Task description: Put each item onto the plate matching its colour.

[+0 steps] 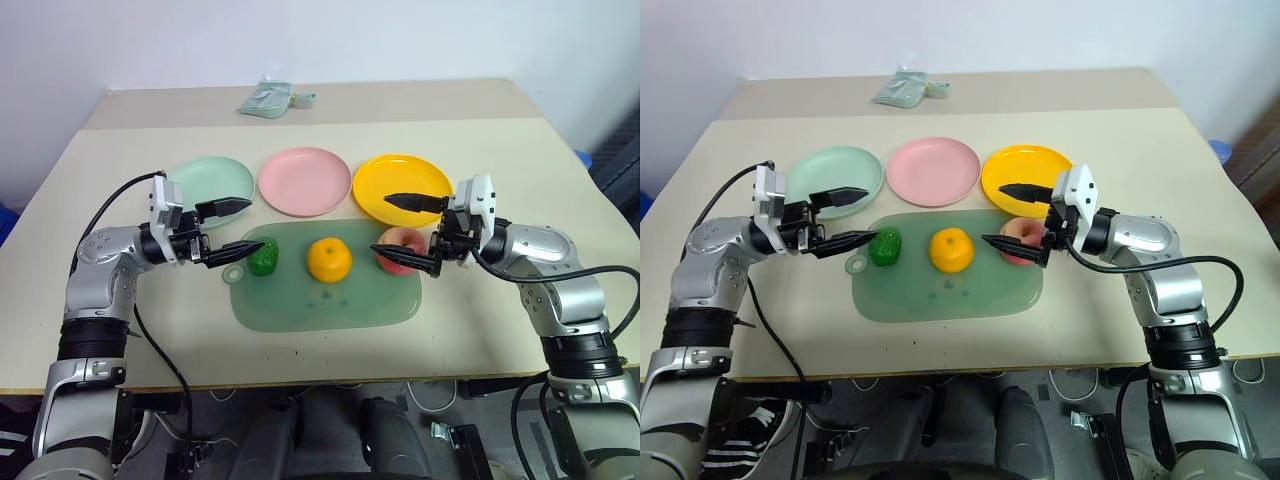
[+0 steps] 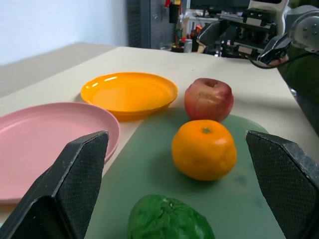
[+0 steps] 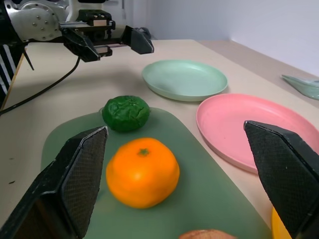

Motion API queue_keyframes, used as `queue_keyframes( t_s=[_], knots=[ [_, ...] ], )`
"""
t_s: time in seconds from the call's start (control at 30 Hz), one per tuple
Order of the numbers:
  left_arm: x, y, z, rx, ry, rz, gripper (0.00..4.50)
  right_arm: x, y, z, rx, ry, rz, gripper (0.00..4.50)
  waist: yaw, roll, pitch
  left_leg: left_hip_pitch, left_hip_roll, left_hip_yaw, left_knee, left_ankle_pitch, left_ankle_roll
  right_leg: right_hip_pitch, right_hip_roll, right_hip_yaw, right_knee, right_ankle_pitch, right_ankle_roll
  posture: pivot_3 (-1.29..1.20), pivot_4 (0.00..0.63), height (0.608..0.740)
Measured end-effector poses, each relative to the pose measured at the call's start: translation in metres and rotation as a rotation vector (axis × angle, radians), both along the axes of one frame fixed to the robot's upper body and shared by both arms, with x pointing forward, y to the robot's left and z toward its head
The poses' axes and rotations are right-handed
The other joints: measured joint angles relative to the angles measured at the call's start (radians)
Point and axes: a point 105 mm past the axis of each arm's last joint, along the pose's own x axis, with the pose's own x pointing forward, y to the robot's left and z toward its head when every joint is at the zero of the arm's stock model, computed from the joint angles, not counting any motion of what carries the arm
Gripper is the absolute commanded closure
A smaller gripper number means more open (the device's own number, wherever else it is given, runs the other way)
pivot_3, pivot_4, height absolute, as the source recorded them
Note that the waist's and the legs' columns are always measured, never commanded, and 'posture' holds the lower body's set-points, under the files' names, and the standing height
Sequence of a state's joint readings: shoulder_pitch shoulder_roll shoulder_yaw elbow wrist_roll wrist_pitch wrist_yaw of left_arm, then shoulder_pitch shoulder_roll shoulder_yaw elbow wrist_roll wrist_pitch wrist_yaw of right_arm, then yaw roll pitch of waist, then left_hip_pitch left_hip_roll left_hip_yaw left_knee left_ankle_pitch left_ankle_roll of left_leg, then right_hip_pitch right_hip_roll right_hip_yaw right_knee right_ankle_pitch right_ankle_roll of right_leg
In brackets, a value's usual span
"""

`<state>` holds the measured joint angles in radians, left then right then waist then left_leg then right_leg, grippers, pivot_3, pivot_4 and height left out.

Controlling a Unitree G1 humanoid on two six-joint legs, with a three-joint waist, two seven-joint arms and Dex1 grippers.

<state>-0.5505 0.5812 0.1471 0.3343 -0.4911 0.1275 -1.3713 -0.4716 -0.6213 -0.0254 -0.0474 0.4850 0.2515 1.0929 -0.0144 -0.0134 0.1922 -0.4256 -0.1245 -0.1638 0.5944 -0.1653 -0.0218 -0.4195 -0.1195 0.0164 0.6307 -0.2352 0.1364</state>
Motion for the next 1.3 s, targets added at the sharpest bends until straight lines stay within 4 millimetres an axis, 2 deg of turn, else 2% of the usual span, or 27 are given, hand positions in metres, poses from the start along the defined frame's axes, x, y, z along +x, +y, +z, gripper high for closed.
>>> queue_keyframes(
  t_s=[0.3, 0.47, 0.57, 0.73, 0.83, 1.03, 1.1, 1.2, 1.3],
  knots=[
    [0.004, -0.007, 0.004, -0.008, -0.013, -0.016, 0.0, -0.003, -0.001, 0.005, -0.007, -0.009, -0.002, 0.02, -0.002, 0.0, 0.0, 0.0, 0.0, 0.0, 0.0, 0.0, 0.0, 0.0, 0.0, 0.0, 0.0, 0.0, 0.0, 0.0, 0.15, 0.74],
    [0.005, 0.001, -0.006, 0.021, 0.005, 0.011, 0.0, -0.004, -0.005, -0.007, -0.021, 0.023, -0.026, 0.02, 0.0, 0.0, 0.0, 0.0, 0.0, 0.001, 0.0, 0.0, 0.0, 0.0, 0.0, 0.001, 0.0, 0.0, 0.0, 0.0, 0.15, 0.74],
    [0.005, 0.003, -0.006, 0.031, 0.019, 0.015, 0.0, -0.006, -0.003, -0.008, -0.013, 0.016, -0.034, 0.02, 0.0, 0.0, 0.0, 0.0, 0.001, 0.001, 0.0, 0.0, 0.0, -0.001, 0.0, 0.001, 0.0, 0.0, 0.0, 0.0, 0.15, 0.74],
    [0.003, 0.019, -0.003, 0.106, 0.087, 0.034, 0.0, -0.006, -0.003, -0.007, -0.01, 0.013, -0.046, 0.02, -0.002, 0.0, 0.0, 0.0, 0.001, 0.001, 0.0, 0.0, 0.0, -0.001, 0.0, 0.001, 0.0, 0.0, 0.0, 0.0, 0.15, 0.74],
    [0.002, 0.013, -0.013, 0.155, 0.108, 0.011, 0.0, -0.006, -0.004, -0.007, -0.009, 0.011, -0.049, 0.02, 0.003, 0.0, 0.0, 0.0, 0.0, 0.002, 0.0, 0.0, 0.0, -0.001, 0.0, 0.001, 0.0, 0.0, 0.0, 0.0, 0.15, 0.74],
    [0.005, -0.016, -0.042, 0.23, 0.091, -0.05, 0.0, -0.005, -0.004, -0.007, -0.008, 0.009, -0.056, 0.02, 0.002, 0.0, 0.0, 0.0, 0.001, 0.002, 0.0, 0.0, 0.0, -0.001, 0.0, 0.001, 0.0, 0.0, 0.0, 0.0, 0.15, 0.74],
    [0.007, -0.023, -0.045, 0.226, 0.077, -0.056, 0.0, -0.005, -0.004, -0.006, -0.007, 0.009, -0.059, 0.02, 0.0, 0.0, 0.0, 0.0, 0.001, 0.002, 0.0, 0.0, 0.0, -0.001, 0.0, 0.002, 0.0, 0.0, 0.0, 0.0, 0.15, 0.74],
    [0.011, -0.022, -0.045, 0.252, 0.04, -0.044, 0.0, -0.007, -0.004, -0.005, -0.008, 0.001, -0.061, 0.02, -0.001, 0.0, 0.0, 0.0, 0.001, 0.002, -0.001, 0.0, 0.0, -0.001, 0.0, 0.002, 0.0, 0.0, 0.0, 0.0, 0.15, 0.74],
    [0.013, -0.017, -0.055, 0.289, 0.031, -0.029, 0.0, -0.011, -0.006, -0.006, -0.01, 0.003, -0.063, 0.02, 0.001, 0.0, 0.0, 0.0, 0.001, 0.003, 0.0, 0.0, 0.0, -0.001, 0.0, 0.002, 0.0, 0.0, 0.0, 0.0, 0.15, 0.74]
  ],
)
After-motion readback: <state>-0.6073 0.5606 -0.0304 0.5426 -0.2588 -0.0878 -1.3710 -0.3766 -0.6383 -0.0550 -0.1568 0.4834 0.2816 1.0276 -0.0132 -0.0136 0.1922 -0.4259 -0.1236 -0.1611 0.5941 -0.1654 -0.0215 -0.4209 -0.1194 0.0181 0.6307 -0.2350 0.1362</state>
